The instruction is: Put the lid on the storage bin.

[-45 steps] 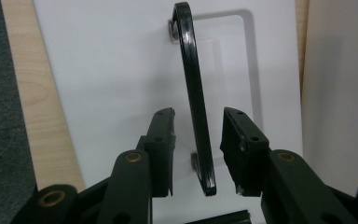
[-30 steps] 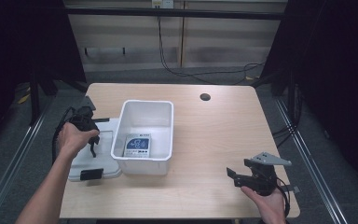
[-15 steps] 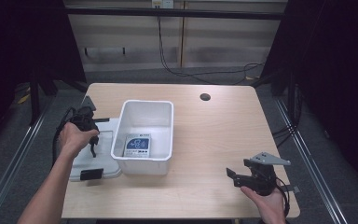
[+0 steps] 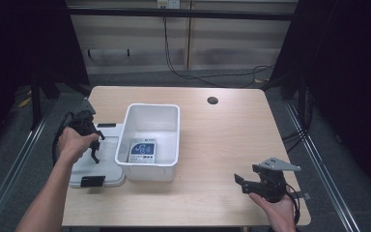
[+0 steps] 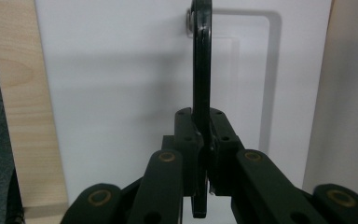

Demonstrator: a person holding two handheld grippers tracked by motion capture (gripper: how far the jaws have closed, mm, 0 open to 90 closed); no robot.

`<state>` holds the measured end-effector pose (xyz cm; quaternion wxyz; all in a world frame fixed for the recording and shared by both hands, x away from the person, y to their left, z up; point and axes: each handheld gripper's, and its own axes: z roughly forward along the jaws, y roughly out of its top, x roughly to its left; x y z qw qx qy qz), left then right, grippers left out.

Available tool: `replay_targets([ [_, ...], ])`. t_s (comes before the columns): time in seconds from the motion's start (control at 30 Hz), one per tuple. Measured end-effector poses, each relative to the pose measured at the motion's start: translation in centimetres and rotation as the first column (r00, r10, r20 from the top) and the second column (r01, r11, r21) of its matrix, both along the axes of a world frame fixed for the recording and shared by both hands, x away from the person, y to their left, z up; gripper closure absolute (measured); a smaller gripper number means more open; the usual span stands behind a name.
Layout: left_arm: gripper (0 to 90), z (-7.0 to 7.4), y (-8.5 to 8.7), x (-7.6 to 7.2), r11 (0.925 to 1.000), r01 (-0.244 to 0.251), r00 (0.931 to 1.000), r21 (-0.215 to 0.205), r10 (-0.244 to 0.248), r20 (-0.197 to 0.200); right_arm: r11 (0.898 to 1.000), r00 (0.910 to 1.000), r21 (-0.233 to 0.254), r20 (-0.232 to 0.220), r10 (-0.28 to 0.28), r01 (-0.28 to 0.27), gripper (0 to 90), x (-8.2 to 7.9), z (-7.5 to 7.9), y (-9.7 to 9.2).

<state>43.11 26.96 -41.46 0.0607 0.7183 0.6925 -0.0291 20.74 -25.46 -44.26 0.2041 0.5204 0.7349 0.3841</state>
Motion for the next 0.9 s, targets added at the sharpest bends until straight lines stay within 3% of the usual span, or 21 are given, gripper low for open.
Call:
replay_targets([
  [0.23, 84.8, 0.6, 0.5, -0.2, 1.0, -0.003, 0.9999, -0.002, 0.003, 0.01, 1.0, 1.0, 0.001, -0.002, 0.0, 0.0, 22.4, 0.0, 0.0, 0.0],
  [0.4, 84.8, 1.3, 0.8, -0.3, 0.9998, 0.02, 0.9998, -0.006, -0.02, 0.0, 1.0, 1.0, -0.002, -0.003, 0.0, 0.0, 22.4, 0.0, 0.0, 0.0],
  [0.9, 84.8, 3.6, 1.9, -0.8, 0.9991, 0.041, 0.9987, -0.015, -0.04, 0.032, 1.0, 1.0, -0.002, -0.003, 0.002, -0.002, 22.4, 0.0, 0.0, 0.0],
])
